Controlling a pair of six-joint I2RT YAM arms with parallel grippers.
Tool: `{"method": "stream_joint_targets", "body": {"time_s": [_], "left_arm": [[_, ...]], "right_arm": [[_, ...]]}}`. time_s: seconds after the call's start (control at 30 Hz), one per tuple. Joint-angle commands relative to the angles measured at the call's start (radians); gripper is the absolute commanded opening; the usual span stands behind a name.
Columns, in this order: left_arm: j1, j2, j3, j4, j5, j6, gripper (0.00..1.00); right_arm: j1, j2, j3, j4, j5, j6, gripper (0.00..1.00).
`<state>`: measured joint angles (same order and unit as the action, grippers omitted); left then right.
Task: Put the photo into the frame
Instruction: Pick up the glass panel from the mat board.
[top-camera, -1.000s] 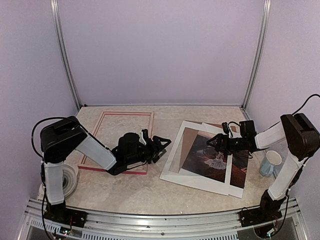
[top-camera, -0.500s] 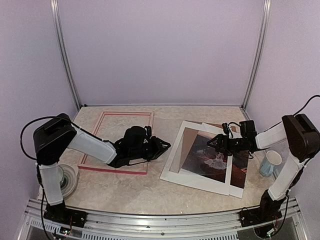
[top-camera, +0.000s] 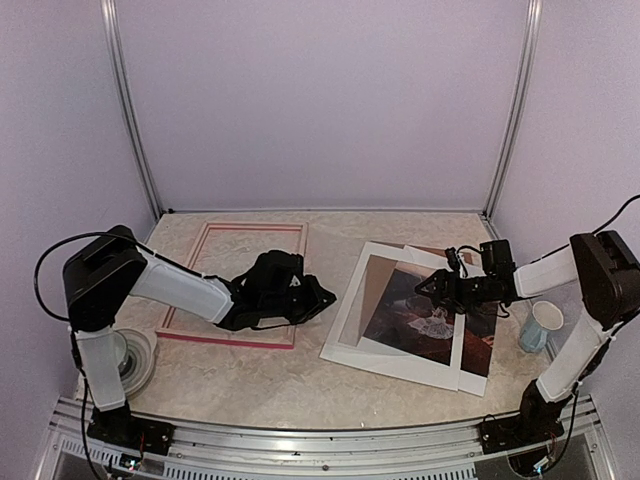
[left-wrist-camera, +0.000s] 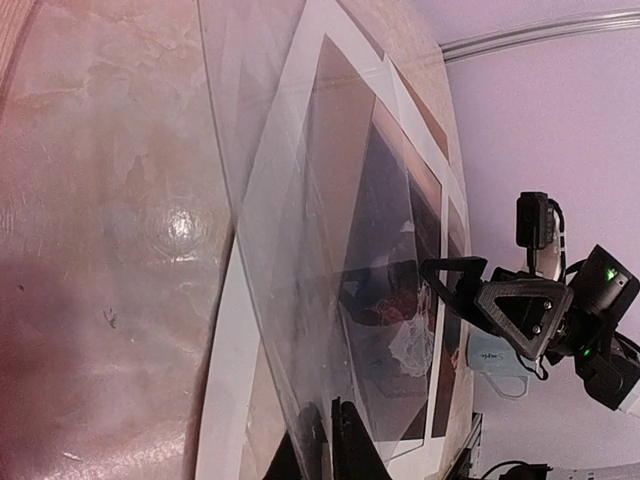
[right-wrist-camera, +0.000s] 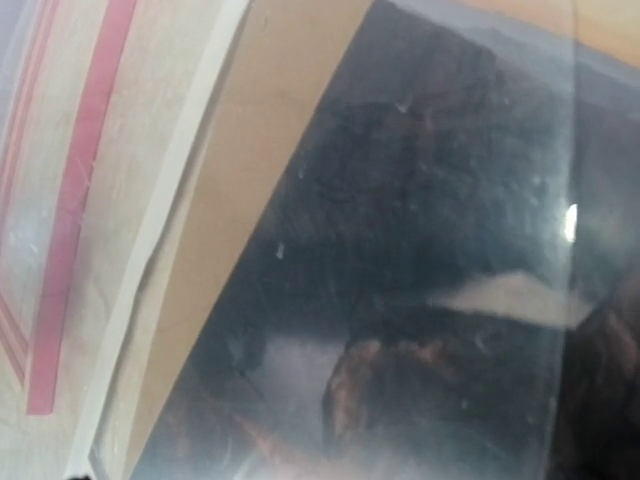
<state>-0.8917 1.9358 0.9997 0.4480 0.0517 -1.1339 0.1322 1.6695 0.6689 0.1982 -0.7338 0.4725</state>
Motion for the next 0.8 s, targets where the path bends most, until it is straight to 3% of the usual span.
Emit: {"method": "stream_joint_targets", "body": {"time_s": [0.0, 0.43, 0.77], "left_arm": [[0.012, -0.074, 0.020, -0.011, 0.016, 0.026, 0.07], [0.094, -0.155, 0.013, -0.031, 0.043, 0.049, 0.07], [0.161, -0.180, -0.022, -0.040, 0.067, 0.053, 0.07]], "right_arm": [[0.029, -0.072, -0.021, -0.103, 0.050, -0.042, 0.99], [0.322, -0.289, 0.045, -0.189, 0.338, -0.256, 0.99], [0.686, -0.293, 0.052, -0.087, 0.759, -0.519, 0.99]]}}
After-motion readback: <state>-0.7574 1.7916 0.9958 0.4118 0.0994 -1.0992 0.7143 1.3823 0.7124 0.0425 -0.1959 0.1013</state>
